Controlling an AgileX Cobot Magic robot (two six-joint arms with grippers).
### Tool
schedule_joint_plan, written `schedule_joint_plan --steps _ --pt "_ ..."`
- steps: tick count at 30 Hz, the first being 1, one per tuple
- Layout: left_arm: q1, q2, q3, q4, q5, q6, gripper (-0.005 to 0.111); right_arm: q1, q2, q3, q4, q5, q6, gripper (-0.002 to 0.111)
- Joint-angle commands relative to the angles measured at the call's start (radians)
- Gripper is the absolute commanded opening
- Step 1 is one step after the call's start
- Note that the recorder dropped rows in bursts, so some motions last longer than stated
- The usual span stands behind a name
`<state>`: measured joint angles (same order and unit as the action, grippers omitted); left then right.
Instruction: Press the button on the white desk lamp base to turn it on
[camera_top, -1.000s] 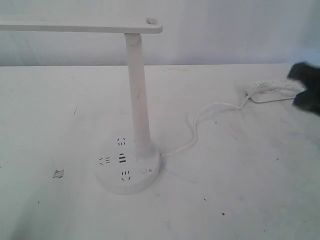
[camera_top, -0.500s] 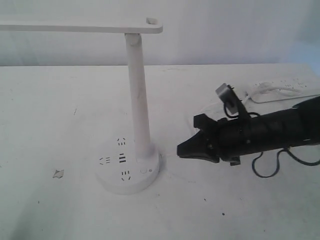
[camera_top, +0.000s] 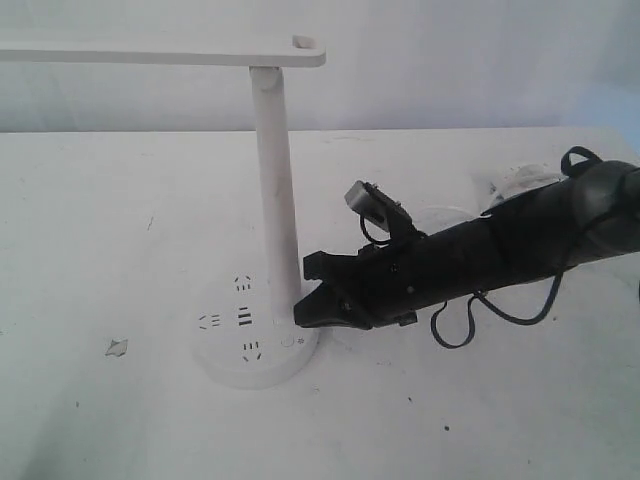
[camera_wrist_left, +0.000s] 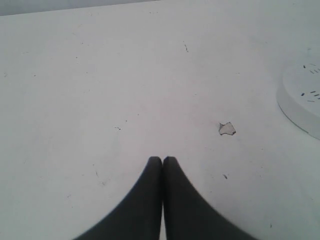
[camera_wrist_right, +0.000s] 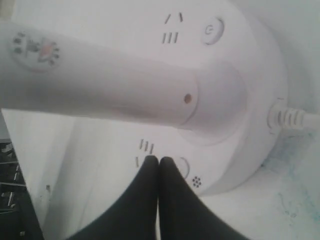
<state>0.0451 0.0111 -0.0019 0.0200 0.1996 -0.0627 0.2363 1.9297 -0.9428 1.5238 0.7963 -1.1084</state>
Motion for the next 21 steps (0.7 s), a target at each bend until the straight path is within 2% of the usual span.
schedule_joint_plan --steps 1,21 --pt "0.002 0.001 0.002 -0.004 -0.002 0.0 0.0 0.012 0.018 -0.003 0.019 -0.038 -0.016 0.0" --pt "0.002 0.001 0.002 -0.004 -0.002 0.0 0.0 0.012 0.037 -0.003 0.055 -0.066 -0.016 0.0"
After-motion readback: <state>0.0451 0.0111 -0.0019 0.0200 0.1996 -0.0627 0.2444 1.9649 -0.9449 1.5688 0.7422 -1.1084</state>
